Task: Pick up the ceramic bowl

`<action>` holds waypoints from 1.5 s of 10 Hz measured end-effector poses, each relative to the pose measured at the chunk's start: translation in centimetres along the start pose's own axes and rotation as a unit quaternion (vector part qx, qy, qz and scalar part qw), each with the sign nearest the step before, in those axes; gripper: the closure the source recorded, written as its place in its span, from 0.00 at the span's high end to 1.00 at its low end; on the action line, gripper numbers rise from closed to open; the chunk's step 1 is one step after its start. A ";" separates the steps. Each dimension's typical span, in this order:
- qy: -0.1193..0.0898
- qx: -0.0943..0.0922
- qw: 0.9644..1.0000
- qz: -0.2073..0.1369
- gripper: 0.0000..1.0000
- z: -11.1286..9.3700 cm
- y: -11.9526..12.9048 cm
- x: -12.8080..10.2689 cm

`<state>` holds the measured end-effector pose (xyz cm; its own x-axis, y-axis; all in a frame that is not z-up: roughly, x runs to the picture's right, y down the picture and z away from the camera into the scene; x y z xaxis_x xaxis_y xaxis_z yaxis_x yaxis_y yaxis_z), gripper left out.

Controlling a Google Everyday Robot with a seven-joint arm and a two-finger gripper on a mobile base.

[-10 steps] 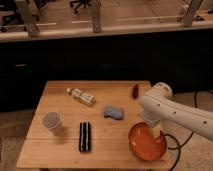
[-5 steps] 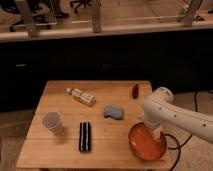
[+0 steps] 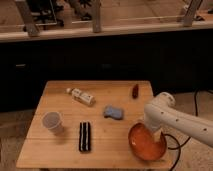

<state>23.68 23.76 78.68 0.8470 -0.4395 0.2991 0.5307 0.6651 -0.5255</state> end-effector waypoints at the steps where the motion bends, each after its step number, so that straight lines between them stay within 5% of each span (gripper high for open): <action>1: -0.003 0.001 1.000 -0.003 0.80 0.3 0.0 0.1; 15: -0.031 0.019 0.999 -0.021 0.80 3.3 -1.3 1.7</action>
<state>24.54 24.16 82.53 0.8239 -0.4303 0.3688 0.5653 0.6695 -0.4819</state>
